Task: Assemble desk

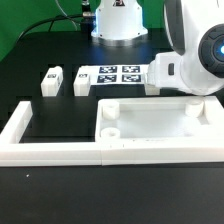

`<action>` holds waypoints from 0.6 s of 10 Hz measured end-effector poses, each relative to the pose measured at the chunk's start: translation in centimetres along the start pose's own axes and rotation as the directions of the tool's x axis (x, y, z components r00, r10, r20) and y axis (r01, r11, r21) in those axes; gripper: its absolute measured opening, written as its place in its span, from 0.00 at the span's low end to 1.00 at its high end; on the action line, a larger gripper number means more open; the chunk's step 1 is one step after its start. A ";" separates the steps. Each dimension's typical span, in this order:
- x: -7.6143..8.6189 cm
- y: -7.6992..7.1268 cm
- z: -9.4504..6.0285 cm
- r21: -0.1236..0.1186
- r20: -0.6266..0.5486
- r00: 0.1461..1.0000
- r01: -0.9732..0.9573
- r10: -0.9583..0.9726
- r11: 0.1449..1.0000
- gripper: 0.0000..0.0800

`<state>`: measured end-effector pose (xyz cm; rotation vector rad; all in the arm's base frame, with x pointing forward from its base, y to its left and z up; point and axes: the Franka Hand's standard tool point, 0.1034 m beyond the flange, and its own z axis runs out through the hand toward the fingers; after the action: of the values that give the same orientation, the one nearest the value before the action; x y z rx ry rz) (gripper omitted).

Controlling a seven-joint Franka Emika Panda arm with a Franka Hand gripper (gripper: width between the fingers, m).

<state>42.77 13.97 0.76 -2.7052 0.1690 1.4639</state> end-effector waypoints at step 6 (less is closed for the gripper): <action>0.0 0.0 -0.2 0.001 -0.003 1.000 0.000 0.000 1.000 0.36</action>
Offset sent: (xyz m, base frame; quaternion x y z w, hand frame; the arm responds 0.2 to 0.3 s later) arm 0.0000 0.0000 0.0000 0.0000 0.0000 0.0000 1.0000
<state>42.89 13.97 0.87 -2.7068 0.1692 1.4597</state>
